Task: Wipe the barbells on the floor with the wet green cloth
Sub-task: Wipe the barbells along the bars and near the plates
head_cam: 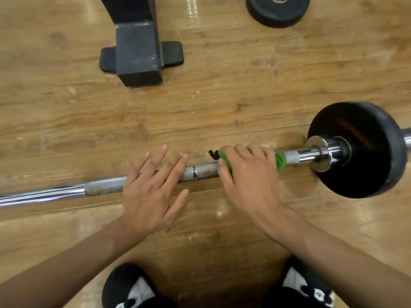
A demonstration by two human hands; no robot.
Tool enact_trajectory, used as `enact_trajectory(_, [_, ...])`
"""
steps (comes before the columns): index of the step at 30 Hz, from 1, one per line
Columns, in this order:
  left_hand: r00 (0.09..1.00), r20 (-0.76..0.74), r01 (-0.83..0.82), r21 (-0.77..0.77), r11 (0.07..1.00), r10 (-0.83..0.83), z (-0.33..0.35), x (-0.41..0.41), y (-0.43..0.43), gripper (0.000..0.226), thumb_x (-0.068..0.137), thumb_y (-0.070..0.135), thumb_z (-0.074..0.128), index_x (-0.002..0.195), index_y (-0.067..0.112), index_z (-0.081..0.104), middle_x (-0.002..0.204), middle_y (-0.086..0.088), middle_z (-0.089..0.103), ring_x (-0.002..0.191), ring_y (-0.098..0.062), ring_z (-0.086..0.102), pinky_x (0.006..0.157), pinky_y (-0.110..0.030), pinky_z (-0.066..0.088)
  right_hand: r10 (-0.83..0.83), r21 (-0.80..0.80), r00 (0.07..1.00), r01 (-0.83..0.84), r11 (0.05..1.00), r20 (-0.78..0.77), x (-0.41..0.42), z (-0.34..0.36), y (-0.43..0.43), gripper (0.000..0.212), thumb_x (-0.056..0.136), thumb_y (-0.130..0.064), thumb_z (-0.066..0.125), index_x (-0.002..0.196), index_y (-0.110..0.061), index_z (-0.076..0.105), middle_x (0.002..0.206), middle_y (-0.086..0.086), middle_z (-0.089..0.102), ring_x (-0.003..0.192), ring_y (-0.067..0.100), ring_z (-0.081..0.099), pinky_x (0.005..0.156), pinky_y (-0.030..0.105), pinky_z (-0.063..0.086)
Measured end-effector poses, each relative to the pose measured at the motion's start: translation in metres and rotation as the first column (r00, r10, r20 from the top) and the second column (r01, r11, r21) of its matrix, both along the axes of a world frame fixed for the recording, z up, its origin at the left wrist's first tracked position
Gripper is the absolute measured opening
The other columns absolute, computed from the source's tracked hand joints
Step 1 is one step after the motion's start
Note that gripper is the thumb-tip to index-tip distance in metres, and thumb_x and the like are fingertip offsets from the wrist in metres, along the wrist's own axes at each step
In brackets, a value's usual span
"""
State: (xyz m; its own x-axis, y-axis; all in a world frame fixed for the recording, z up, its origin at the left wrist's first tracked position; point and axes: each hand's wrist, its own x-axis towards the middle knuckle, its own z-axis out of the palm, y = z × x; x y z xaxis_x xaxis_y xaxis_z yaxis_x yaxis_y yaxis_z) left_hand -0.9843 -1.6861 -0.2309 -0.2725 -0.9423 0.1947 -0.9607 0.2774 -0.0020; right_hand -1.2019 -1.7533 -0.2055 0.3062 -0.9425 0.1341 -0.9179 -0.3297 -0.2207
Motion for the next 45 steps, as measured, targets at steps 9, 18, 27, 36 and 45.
enact_trajectory(9, [0.998,-0.057,0.033,0.060,0.998,-0.030,0.005,-0.003,0.018,0.061,0.108,0.044,0.031,0.157,0.011,0.044,0.160,-0.007,0.047,0.154,-0.029,0.034,0.122,-0.053,0.032,0.126,-0.005,0.991,-0.126,0.992,0.033,-0.067,-0.004,0.003,0.036,0.103,-0.042,0.047,0.113,-0.015,0.067,0.097,0.005,0.066,0.092,0.029,0.057,0.079,0.044,0.039])
enact_trajectory(18, [0.996,-0.072,0.049,0.064,0.997,-0.044,0.004,-0.009,0.044,0.063,0.104,0.044,0.036,0.156,0.009,0.044,0.162,-0.007,0.043,0.154,-0.029,0.034,0.121,-0.054,0.033,0.102,0.079,0.994,-0.099,0.992,-0.038,-0.016,0.005,0.029,0.033,0.101,-0.038,0.043,0.108,-0.017,0.067,0.097,0.004,0.073,0.089,0.028,0.060,0.078,0.043,0.034])
enact_trajectory(27, [0.993,-0.060,0.110,0.051,0.993,-0.106,0.001,-0.010,0.067,0.065,0.104,0.044,0.037,0.155,0.005,0.043,0.163,-0.012,0.041,0.153,-0.031,0.036,0.119,-0.052,0.033,0.083,0.023,0.996,-0.082,0.996,-0.038,-0.092,0.003,0.032,0.029,0.100,-0.036,0.047,0.096,-0.014,0.066,0.084,0.003,0.062,0.080,0.029,0.054,0.073,0.043,0.036])
enact_trajectory(36, [0.989,-0.047,0.139,0.020,0.990,-0.138,-0.002,-0.012,0.073,0.070,0.100,0.048,0.042,0.153,0.003,0.047,0.160,-0.013,0.045,0.150,-0.034,0.041,0.113,-0.052,0.040,0.149,0.150,0.984,-0.134,0.980,-0.097,-0.009,0.006,0.061,0.041,0.105,-0.042,0.035,0.111,-0.017,0.067,0.101,0.004,0.072,0.090,0.027,0.058,0.082,0.045,0.042])
enact_trajectory(45, [0.991,-0.028,0.129,-0.011,0.992,-0.130,-0.003,-0.002,0.040,0.076,0.099,0.054,0.041,0.157,0.004,0.041,0.160,-0.011,0.045,0.151,-0.031,0.040,0.111,-0.044,0.039,-0.110,0.046,0.991,0.114,0.992,-0.074,-0.089,0.002,0.019,0.036,0.102,-0.041,0.043,0.106,-0.015,0.066,0.094,0.005,0.065,0.093,0.032,0.056,0.106,0.055,0.036])
